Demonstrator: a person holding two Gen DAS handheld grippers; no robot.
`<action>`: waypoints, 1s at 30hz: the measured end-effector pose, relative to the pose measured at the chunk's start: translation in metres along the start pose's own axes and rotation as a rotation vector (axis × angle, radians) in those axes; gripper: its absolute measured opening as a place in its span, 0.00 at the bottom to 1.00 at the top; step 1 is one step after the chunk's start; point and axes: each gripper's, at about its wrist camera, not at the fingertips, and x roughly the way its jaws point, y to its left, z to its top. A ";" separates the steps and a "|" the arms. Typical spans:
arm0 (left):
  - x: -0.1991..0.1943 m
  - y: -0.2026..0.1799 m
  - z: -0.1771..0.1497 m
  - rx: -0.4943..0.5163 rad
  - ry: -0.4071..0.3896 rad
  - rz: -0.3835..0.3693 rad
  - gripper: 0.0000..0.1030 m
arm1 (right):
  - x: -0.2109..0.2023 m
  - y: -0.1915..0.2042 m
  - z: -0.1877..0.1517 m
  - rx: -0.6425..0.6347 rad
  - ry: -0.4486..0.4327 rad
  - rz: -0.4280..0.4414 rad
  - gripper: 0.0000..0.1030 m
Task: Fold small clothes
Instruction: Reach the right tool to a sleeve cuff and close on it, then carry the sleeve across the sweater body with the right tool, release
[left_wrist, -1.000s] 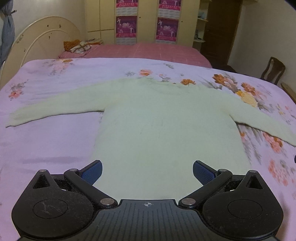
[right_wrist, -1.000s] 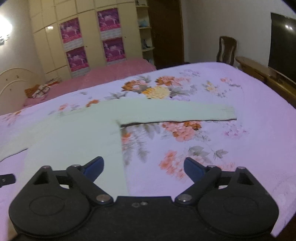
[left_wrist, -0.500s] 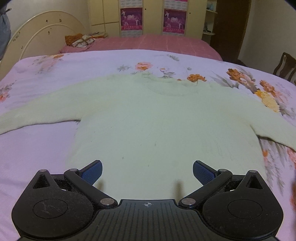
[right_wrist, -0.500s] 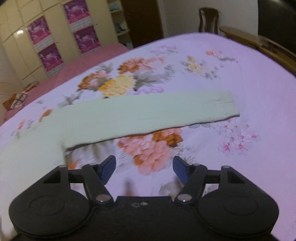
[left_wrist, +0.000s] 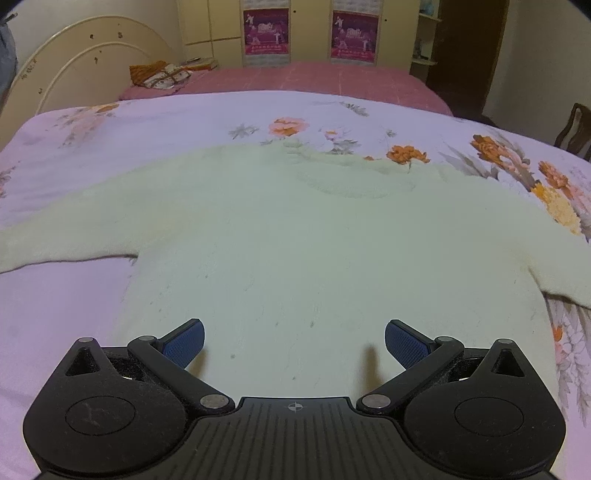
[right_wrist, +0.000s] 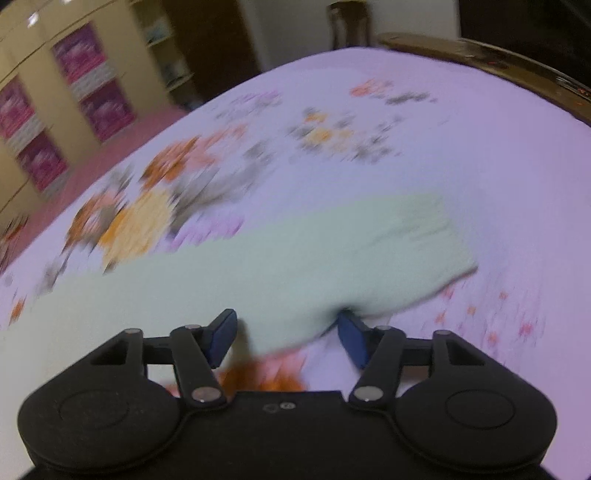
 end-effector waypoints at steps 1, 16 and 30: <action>0.002 0.000 0.001 -0.001 -0.004 -0.006 1.00 | 0.002 -0.002 0.002 0.013 -0.019 -0.011 0.39; 0.000 0.053 0.024 -0.093 -0.047 0.013 1.00 | -0.059 0.143 -0.008 -0.307 -0.142 0.378 0.08; 0.030 0.133 0.036 -0.192 -0.016 -0.059 1.00 | -0.066 0.325 -0.156 -0.615 0.190 0.688 0.60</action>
